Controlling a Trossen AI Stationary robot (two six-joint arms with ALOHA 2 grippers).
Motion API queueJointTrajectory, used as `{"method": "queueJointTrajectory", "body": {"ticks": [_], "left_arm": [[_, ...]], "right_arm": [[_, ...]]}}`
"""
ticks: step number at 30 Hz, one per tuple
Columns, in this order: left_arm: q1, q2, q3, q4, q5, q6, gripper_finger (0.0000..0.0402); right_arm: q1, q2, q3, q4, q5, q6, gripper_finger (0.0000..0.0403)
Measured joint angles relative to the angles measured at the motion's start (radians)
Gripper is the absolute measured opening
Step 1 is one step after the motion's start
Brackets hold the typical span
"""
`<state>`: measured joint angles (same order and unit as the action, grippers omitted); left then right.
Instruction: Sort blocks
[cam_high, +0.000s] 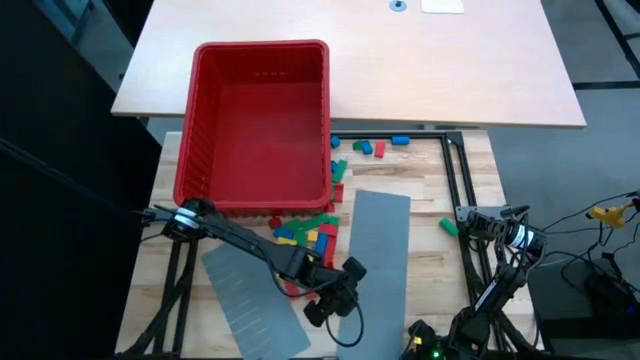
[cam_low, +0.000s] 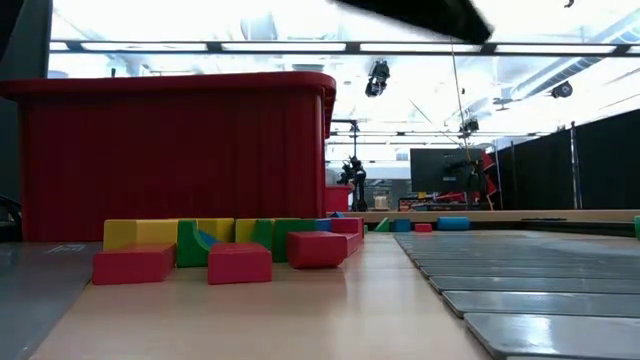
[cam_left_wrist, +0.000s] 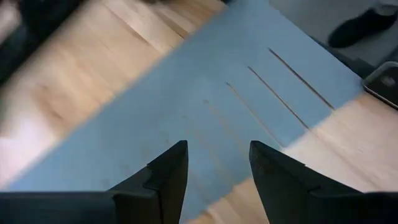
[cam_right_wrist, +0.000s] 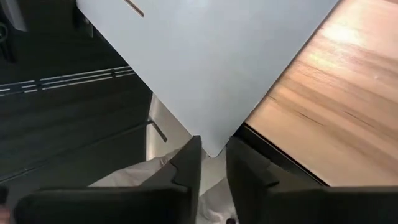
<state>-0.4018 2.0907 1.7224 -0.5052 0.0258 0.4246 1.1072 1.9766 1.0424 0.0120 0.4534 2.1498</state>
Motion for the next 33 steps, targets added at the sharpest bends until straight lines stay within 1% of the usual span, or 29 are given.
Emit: {"method": "queueJointTrajectory", "body": {"ticks": [4, 7, 12, 20, 23, 26, 30, 33], "left_arm": [[-0.014, 0.0, -0.09, 0.072, 0.019, -0.041, 0.0153], [-0.017, 0.0, -0.156, 0.157, 0.04, -0.074, 0.0153], [-0.015, 0.002, -0.232, 0.237, 0.039, -0.124, 0.0145], [-0.007, 0.001, -0.336, 0.385, 0.036, -0.177, 0.0099], [-0.006, 0.002, -0.363, 0.409, 0.036, -0.202, 0.008], [-0.004, 0.002, -0.365, 0.432, 0.023, -0.207, 0.0054], [0.002, 0.038, -0.356, 0.461, 0.018, -0.242, 0.0013], [0.003, 0.07, -0.322, 0.491, 0.018, -0.259, 0.0003]], "right_arm": [[0.0, 0.0, 0.005, 0.0, -0.005, 0.002, 0.0109], [0.0, 0.001, 0.008, -0.001, -0.009, 0.003, 0.014], [0.0, 0.001, 0.009, 0.006, -0.018, 0.003, 0.0176], [0.001, 0.002, 0.009, 0.012, -0.027, 0.004, 0.0183], [0.001, 0.002, 0.01, 0.013, -0.031, 0.005, 0.0183], [0.001, 0.002, 0.01, 0.014, -0.033, 0.006, 0.0183], [0.001, 0.002, 0.01, 0.016, -0.034, 0.008, 0.0183], [0.002, 0.002, 0.01, 0.018, -0.037, 0.009, 0.0183]]}}
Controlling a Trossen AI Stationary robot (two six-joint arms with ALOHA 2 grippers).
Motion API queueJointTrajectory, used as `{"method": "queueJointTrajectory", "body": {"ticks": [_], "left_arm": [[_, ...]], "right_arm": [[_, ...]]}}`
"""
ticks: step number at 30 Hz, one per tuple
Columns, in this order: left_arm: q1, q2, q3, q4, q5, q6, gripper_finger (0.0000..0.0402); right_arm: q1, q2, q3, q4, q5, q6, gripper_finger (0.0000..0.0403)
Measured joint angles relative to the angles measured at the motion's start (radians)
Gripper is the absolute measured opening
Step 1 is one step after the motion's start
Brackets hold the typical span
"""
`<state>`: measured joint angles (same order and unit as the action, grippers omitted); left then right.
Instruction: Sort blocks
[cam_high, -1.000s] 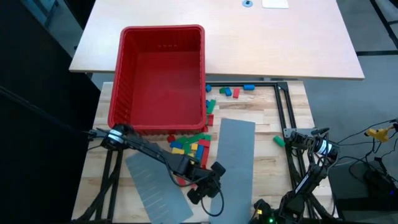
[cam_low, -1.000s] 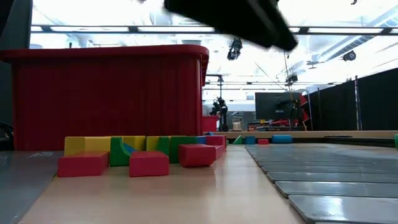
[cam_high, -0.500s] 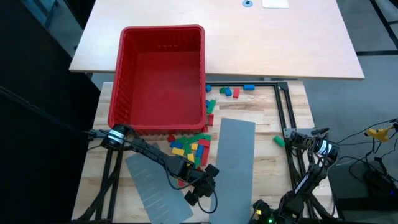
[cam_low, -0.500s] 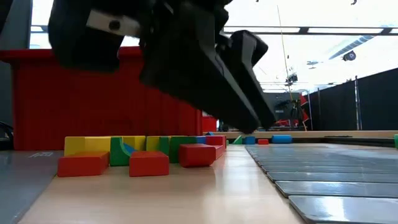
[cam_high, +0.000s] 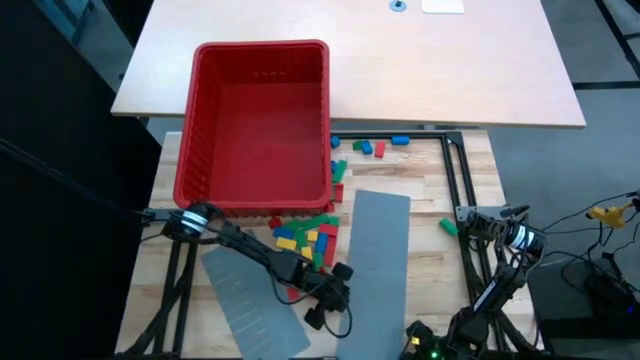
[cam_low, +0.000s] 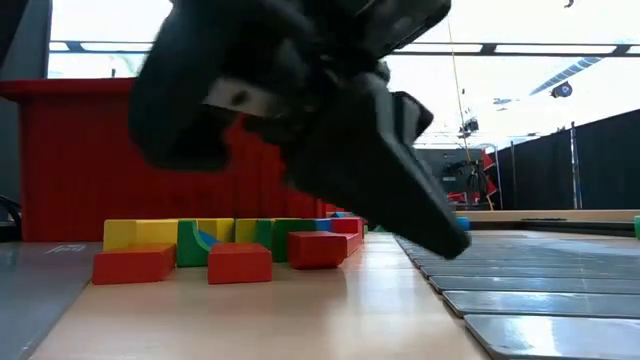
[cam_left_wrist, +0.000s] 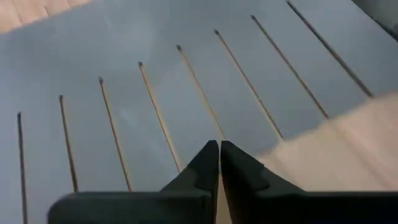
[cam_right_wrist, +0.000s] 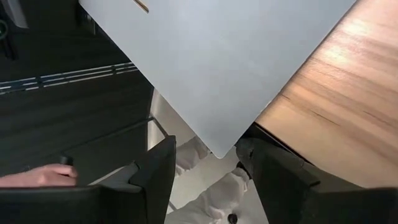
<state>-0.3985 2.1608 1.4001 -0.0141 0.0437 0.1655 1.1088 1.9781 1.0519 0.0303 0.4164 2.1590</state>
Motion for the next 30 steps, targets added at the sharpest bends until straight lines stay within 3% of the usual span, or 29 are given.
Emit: {"method": "queueJointTrajectory", "body": {"ticks": [13, 30], "left_arm": [[-0.006, 0.167, 0.182, -0.064, 0.108, -0.05, 0.0], [-0.021, 0.177, 0.177, 0.013, 0.139, -0.124, 0.0]], "right_arm": [[0.001, -0.004, 0.0, 0.002, -0.016, 0.004, 0.0183], [-0.014, -0.005, -0.004, 0.011, 0.006, -0.012, 0.0183]]}}
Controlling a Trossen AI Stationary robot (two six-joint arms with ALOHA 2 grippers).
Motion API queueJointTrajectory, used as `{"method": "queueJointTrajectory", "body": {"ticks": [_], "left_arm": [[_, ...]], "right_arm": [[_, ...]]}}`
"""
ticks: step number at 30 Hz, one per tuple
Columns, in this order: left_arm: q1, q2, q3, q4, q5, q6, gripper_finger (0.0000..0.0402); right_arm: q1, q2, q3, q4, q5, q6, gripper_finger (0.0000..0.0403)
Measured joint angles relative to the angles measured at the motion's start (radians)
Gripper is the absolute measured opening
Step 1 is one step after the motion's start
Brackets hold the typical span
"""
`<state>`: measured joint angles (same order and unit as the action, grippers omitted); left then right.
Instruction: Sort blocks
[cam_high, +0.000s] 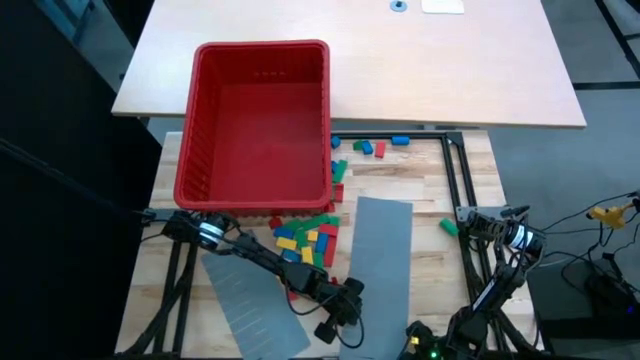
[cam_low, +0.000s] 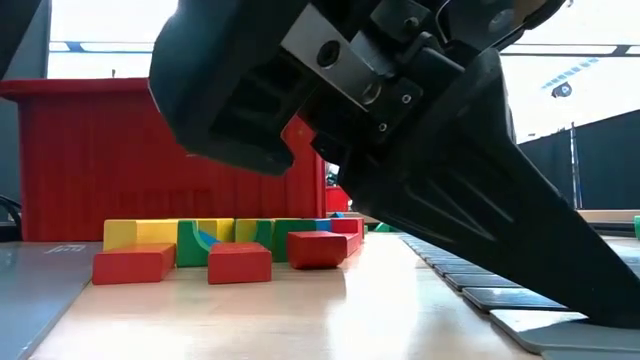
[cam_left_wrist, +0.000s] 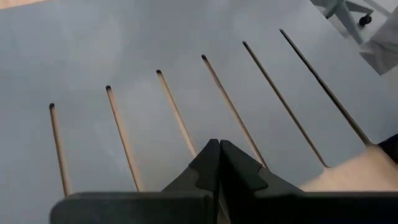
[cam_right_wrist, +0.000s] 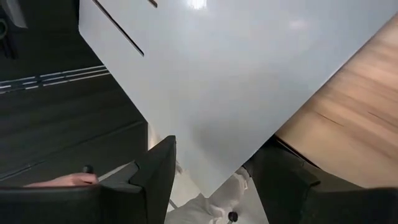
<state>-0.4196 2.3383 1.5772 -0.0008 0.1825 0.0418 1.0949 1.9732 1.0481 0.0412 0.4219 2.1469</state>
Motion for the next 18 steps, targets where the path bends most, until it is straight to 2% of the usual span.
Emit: {"method": "queueJointTrajectory", "body": {"ticks": [13, 18], "left_arm": [[-0.001, 0.002, 0.006, 0.015, -0.001, -0.011, 0.0], [-0.001, 0.006, 0.04, 0.001, -0.006, -0.003, 0.0]], "right_arm": [[-0.017, 0.001, 0.006, 0.039, 0.063, -0.012, 0.0183], [-0.02, 0.001, 0.006, 0.075, 0.147, -0.009, 0.0183]]}}
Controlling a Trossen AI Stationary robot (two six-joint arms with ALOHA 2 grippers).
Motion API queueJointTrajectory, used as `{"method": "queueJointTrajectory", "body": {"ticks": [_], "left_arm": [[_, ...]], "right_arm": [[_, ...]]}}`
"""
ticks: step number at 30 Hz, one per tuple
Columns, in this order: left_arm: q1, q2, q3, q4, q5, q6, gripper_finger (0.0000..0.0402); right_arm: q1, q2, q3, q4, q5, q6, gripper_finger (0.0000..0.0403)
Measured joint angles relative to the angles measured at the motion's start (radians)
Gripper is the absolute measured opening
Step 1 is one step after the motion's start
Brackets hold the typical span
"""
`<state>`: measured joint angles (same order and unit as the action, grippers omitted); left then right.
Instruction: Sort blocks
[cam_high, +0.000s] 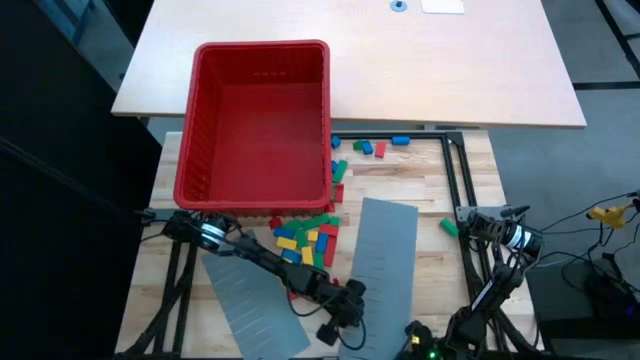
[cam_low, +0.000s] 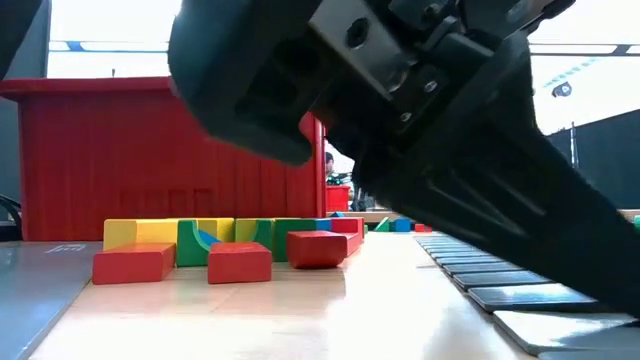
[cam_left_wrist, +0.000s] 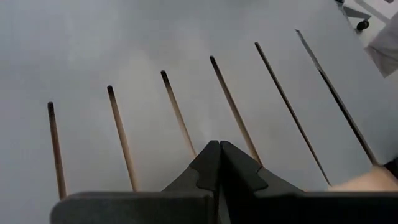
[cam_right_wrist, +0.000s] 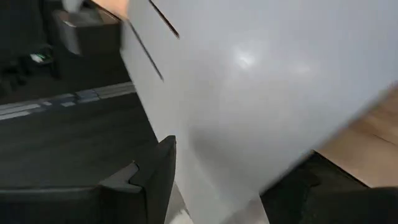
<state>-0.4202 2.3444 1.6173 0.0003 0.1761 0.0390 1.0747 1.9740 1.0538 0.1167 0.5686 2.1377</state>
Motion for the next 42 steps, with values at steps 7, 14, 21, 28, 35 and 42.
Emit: {"method": "queueJointTrajectory", "body": {"ticks": [7, 14, 21, 28, 35, 42], "left_arm": [[0.002, -0.001, 0.023, -0.017, -0.009, 0.004, 0.0], [0.001, -0.003, 0.025, -0.013, -0.005, -0.003, 0.0], [0.0, -0.005, 0.025, -0.023, 0.001, -0.004, 0.0], [-0.001, -0.032, 0.024, -0.037, 0.0, -0.007, 0.0002], [0.002, -0.108, 0.024, -0.086, -0.056, 0.035, 0.0032], [0.002, -0.202, 0.024, -0.143, -0.113, 0.057, 0.0082]], "right_arm": [[-0.033, 0.002, 0.001, 0.053, 0.075, -0.046, 0.0176], [-0.064, -0.003, 0.004, 0.101, 0.038, -0.161, 0.0077], [-0.066, -0.003, 0.016, 0.101, 0.017, -0.179, 0.0011], [-0.066, -0.04, 0.044, 0.023, -0.022, -0.233, 0.0003], [-0.065, -0.14, 0.107, -0.251, -0.059, -0.294, 0.0001], [-0.064, -0.222, 0.174, -0.481, -0.071, -0.317, 0.0]]}}
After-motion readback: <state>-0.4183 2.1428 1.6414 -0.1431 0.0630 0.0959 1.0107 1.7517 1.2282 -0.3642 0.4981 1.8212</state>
